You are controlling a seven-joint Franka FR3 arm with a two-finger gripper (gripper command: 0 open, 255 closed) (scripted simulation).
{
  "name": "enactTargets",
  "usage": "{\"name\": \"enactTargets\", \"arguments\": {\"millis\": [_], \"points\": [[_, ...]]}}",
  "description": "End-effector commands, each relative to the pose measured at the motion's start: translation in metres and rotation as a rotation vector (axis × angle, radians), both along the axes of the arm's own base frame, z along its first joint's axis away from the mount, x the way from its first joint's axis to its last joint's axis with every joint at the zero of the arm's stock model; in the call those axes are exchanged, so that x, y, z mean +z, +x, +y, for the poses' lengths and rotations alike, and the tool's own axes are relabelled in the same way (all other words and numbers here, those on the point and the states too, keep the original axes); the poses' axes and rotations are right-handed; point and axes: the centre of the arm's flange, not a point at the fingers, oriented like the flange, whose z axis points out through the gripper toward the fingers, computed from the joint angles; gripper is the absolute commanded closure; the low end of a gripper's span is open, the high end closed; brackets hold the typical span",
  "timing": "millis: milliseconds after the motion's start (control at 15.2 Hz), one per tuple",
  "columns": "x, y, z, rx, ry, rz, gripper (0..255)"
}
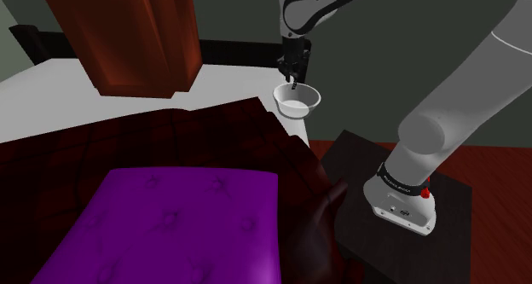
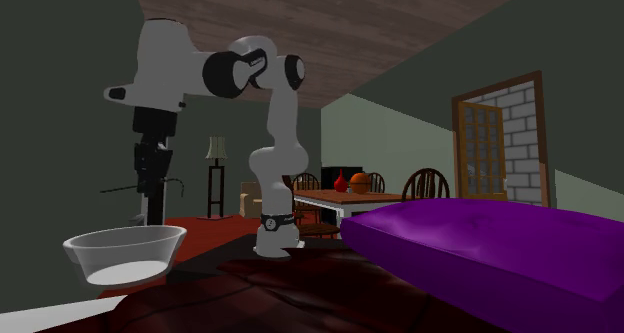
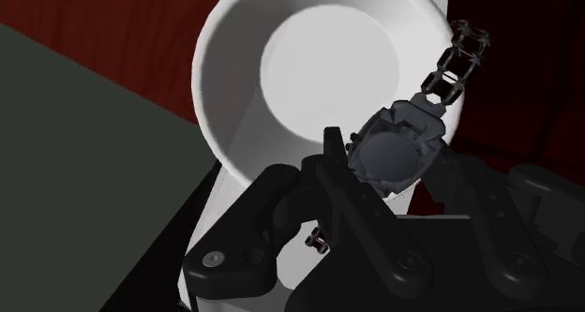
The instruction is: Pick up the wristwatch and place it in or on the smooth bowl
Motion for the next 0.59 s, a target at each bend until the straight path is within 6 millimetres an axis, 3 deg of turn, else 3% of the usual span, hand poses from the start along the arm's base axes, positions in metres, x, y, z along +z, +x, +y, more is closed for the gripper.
{"name": "enactTargets", "arguments": {"millis": [0,66,528], "points": [[0.001,-0.004,-0.028,0.002,0.0,0.0,255],[0.001,-0.006,-0.041,0.002,0.0,0.0,255],[-0.036,-0.006,-0.041,0.002,0.0,0.0,255]]}}
